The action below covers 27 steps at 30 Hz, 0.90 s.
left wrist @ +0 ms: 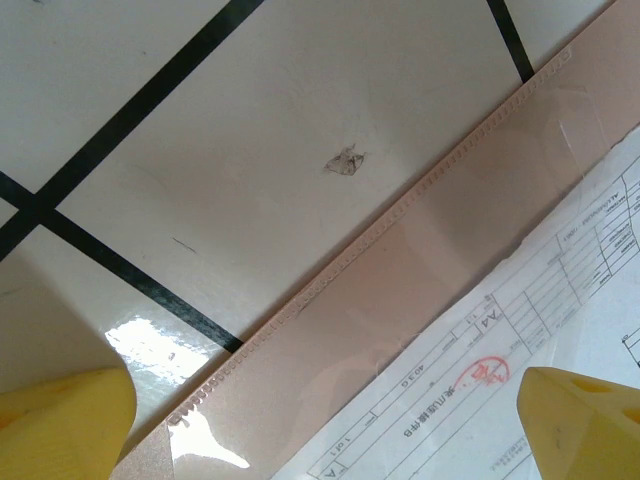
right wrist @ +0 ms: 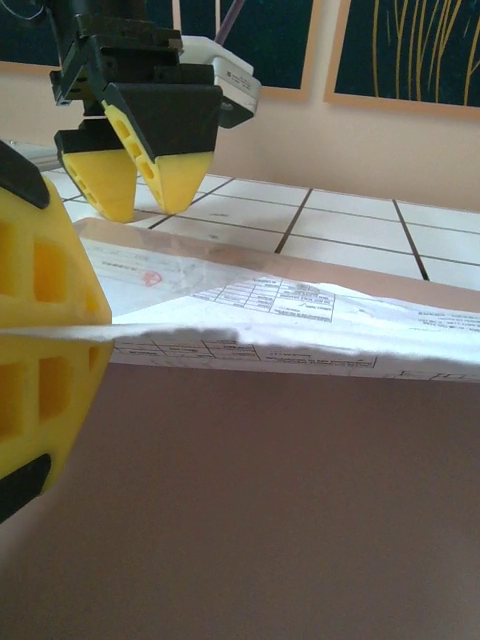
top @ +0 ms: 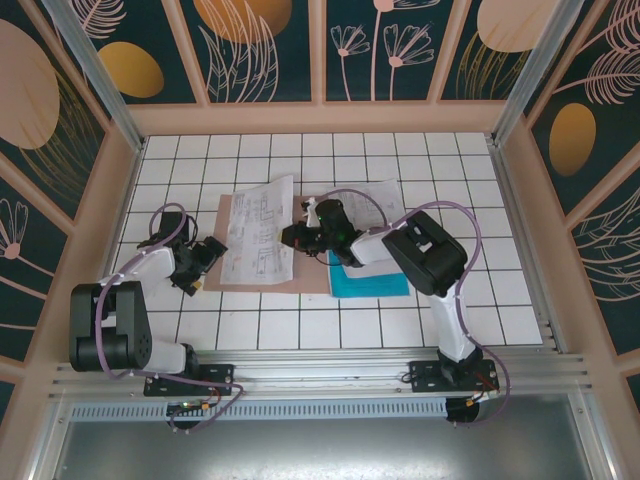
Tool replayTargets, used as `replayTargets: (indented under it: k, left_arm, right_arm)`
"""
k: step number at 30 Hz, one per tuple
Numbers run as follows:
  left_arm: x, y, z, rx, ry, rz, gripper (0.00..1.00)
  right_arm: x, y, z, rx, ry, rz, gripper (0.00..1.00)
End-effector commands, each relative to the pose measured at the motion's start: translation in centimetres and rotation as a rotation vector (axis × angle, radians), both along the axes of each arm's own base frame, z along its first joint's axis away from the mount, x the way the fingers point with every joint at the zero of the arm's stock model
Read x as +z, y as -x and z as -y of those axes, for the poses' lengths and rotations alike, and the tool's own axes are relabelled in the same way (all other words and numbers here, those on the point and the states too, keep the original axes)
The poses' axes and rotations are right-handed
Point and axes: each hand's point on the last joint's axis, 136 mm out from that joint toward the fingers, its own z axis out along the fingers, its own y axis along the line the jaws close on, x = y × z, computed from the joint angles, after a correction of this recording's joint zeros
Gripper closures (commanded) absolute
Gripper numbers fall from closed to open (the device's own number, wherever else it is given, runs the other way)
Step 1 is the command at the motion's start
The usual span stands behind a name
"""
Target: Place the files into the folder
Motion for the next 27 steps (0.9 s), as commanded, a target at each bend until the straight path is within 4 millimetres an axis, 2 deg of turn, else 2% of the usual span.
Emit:
replayTargets:
  k: [1, 7, 19, 27]
  left_arm:
    - [-1.3, 0.7, 2.0, -0.024, 0.106, -0.022, 0.01]
    - [-1.3, 0.7, 2.1, -0.025, 0.114, -0.018, 0.01]
    - [-1.3, 0.8, 2.6, -0.022, 0.144, -0.006, 0.01]
    - [-1.2, 0.8, 2.9, -0.021, 0.165, 0.003, 0.01]
  right_arm:
    - [0.2, -0.4, -0.9, -0.020, -0.014, 0.006, 1.00]
    - [-0.4, 0.1, -1.4, -0.036, -0.022, -0.024, 1.00]
    - [-1.4, 0.3, -1.1, -0.085, -0.037, -0.076, 1.00]
    - [-1.7, 0.5, -1.8, -0.088, -0.036, -0.090, 1.00]
